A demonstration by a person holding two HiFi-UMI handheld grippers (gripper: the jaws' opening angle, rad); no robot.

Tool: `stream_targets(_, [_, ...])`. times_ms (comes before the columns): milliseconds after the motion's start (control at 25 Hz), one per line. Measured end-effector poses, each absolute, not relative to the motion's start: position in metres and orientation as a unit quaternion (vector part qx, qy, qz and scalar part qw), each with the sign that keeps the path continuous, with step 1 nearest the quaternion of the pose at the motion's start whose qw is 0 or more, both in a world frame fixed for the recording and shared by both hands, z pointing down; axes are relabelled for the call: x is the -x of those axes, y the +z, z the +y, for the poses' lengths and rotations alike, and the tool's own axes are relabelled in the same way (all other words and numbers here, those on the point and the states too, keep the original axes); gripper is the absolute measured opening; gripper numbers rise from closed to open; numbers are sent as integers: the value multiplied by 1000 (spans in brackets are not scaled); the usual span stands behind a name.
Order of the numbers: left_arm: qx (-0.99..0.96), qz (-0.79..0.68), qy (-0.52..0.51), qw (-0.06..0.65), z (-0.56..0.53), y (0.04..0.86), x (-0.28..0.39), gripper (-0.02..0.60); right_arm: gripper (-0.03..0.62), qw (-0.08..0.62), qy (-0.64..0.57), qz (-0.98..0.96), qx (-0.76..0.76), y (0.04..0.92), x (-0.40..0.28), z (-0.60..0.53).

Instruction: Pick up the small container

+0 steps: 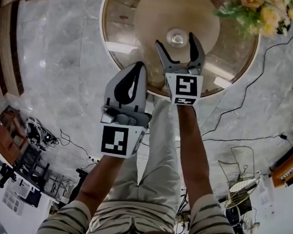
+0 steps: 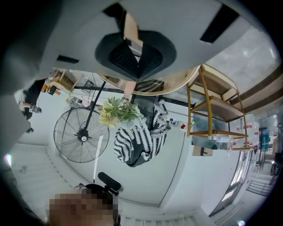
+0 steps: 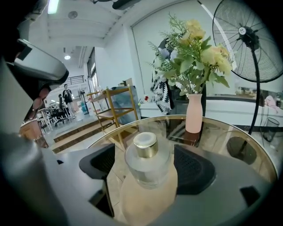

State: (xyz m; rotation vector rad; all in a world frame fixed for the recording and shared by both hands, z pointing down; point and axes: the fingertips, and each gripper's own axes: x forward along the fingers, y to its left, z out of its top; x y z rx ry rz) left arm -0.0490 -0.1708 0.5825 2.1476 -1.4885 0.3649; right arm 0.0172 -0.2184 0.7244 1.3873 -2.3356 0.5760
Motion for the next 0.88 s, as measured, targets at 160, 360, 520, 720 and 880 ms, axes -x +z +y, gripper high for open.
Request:
stream_targets(160, [-793, -540, 136, 247, -175, 585, 47, -2, 413, 192, 198, -827, -490, 735, -16, -223])
stream_targets(360, [-789, -545, 136, 248, -178, 588, 50, -2, 414, 203, 192, -829, -484, 744, -14, -228])
stream_targets(520, [-790, -543, 136, 251, -179, 589, 50, -2, 408, 209, 185, -830, -482, 748, -13, -233])
stream_targets(720, [-792, -540, 132, 252, -179, 588, 47, -2, 405, 209, 184, -830, -484, 752, -11, -235])
stream_targets(880, [-794, -537, 133, 250, -177, 590, 43, -2, 399, 213, 174, -829, -487, 757, -10, -235])
